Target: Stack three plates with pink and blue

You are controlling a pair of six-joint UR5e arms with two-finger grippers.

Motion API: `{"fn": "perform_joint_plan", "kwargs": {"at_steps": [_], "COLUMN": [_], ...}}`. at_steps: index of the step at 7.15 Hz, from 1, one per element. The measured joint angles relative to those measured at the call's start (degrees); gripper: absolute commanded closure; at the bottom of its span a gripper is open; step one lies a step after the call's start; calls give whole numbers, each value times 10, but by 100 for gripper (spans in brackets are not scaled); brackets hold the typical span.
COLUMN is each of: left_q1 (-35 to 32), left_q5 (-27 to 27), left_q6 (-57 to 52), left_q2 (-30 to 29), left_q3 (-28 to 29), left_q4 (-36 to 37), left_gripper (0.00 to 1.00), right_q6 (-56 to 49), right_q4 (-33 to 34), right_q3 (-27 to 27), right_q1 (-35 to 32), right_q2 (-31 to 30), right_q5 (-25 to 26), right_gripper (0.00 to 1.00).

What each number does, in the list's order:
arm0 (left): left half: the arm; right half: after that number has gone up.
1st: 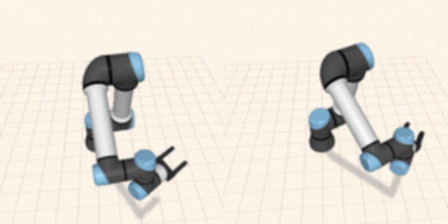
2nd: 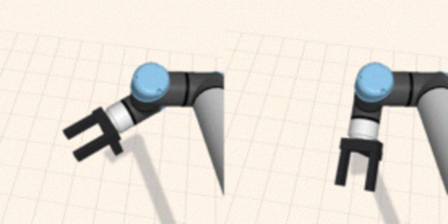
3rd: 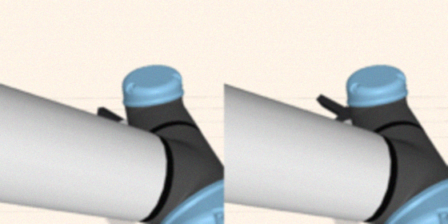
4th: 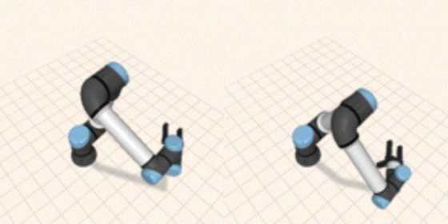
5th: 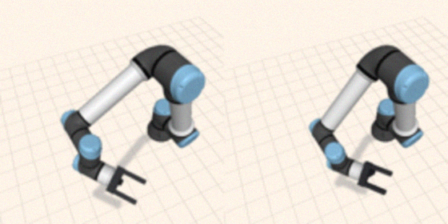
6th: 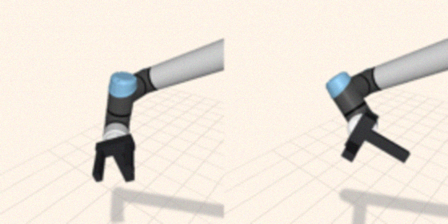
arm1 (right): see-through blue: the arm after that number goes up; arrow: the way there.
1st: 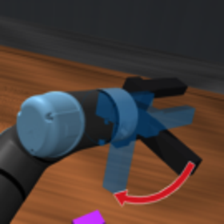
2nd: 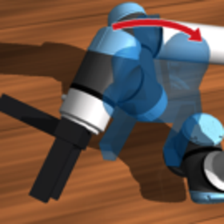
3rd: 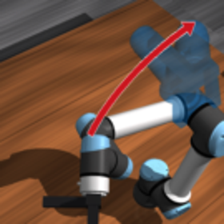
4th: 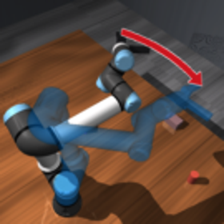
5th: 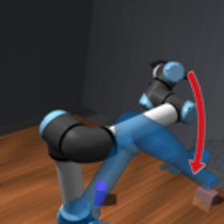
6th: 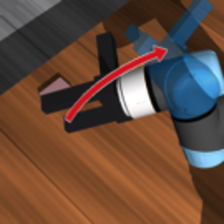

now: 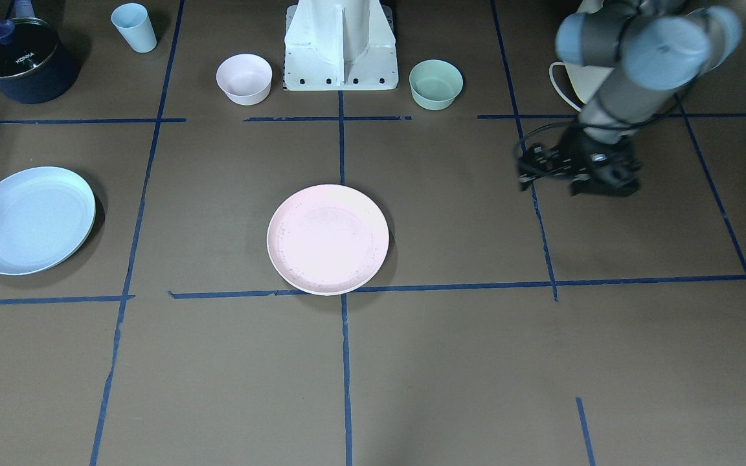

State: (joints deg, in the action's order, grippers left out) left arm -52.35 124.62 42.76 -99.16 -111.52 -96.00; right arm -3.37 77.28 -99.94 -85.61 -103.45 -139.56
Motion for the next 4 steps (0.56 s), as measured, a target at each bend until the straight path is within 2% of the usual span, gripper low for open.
{"fn": "perform_joint_plan", "kwargs": {"at_steps": [1, 2, 4], "left_q1": [-62, -131, -280], "left_q5": [10, 31, 79], "left_q6": [-131, -249, -437], "left_q2": [74, 133, 212], "left_q3": [-39, -51, -16], "left_q4": [37, 54, 71], "left_gripper": [0, 0, 0], "right_q6": [1, 2, 3], "right_q4": [-1, -1, -2], "right_q3": [0, 0, -2], "right_q1": [2, 3, 5], "right_q2": [0, 1, 2], "right_q5": [2, 3, 5], "right_gripper": [0, 0, 0]}}
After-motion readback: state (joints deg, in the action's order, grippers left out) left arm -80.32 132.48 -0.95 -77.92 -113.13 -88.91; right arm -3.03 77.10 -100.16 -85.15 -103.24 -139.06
